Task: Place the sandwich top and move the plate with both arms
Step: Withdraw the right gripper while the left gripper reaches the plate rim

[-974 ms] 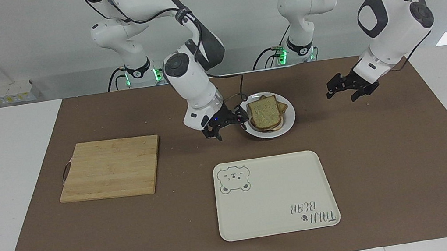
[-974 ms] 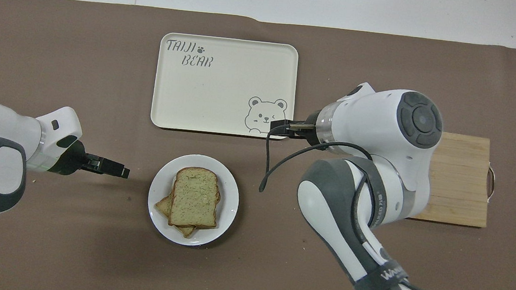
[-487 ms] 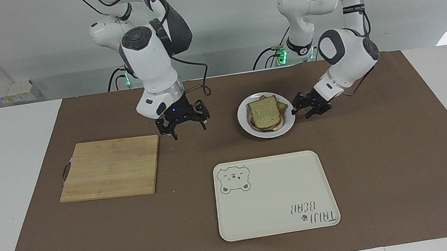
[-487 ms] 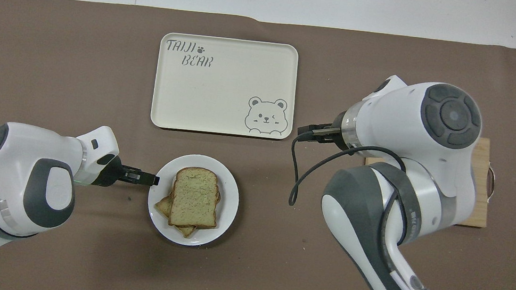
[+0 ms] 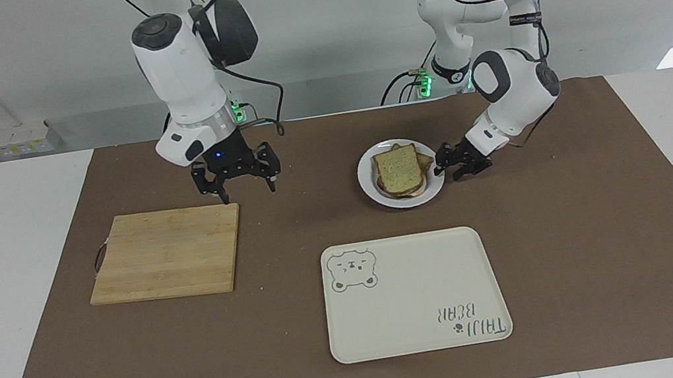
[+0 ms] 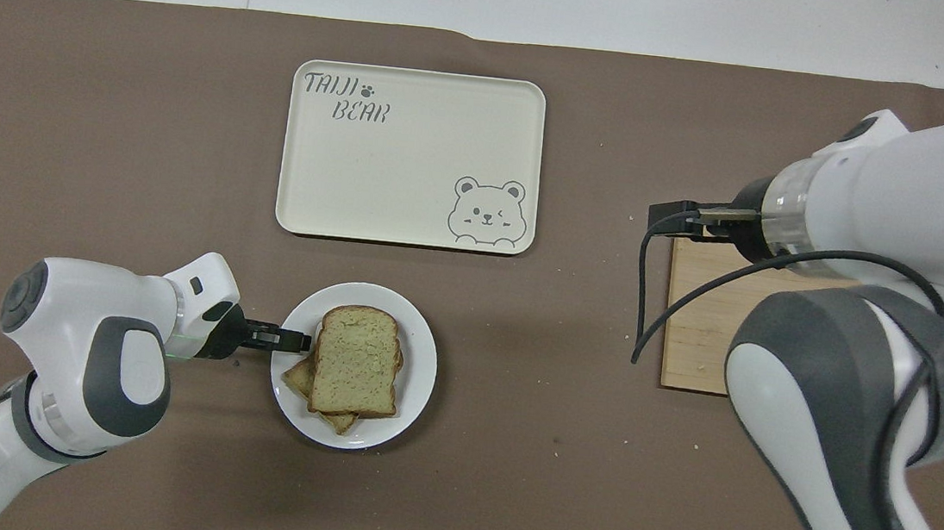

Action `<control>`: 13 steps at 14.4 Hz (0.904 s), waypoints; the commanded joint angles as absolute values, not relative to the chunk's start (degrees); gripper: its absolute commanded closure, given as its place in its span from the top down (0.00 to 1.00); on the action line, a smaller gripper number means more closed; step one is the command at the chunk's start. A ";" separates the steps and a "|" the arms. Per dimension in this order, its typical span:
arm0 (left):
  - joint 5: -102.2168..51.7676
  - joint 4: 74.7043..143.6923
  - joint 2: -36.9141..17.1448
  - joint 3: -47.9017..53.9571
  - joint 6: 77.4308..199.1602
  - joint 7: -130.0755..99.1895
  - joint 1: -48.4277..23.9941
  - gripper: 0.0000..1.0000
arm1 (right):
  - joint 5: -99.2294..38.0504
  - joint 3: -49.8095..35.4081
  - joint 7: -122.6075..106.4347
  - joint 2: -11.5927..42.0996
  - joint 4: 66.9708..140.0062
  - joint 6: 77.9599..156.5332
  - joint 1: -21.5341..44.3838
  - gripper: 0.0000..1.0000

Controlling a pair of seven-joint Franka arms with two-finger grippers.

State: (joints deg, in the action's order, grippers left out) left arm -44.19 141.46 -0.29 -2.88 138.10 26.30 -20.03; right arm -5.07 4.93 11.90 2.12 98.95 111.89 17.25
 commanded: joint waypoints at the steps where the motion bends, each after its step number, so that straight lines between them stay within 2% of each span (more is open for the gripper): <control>1: -46.84 144.58 1.32 -3.60 142.55 26.89 -24.25 0.24 | -3.96 4.31 11.34 -0.87 99.05 110.74 14.33 1.00; 2: -46.76 145.02 1.41 -3.78 142.47 26.89 -24.26 0.07 | -3.87 4.31 11.34 -1.75 98.88 110.39 13.37 1.00; 3: -46.84 145.28 1.41 -3.78 142.30 26.89 -24.17 0.00 | -3.78 4.31 11.16 -2.02 97.75 108.82 12.66 1.00; 7: -47.37 144.93 1.49 -4.13 137.40 26.19 -20.76 0.00 | 1.14 4.39 8.89 -1.84 91.15 99.51 11.96 1.00; 9: -47.46 143.97 1.49 -4.04 131.60 26.45 -15.76 0.00 | 0.88 5.53 5.99 -1.93 89.48 97.13 10.64 1.00; 13: -56.40 141.34 0.88 -4.04 127.98 30.65 -13.11 0.00 | 0.45 5.54 2.29 -2.02 86.75 92.28 6.95 1.00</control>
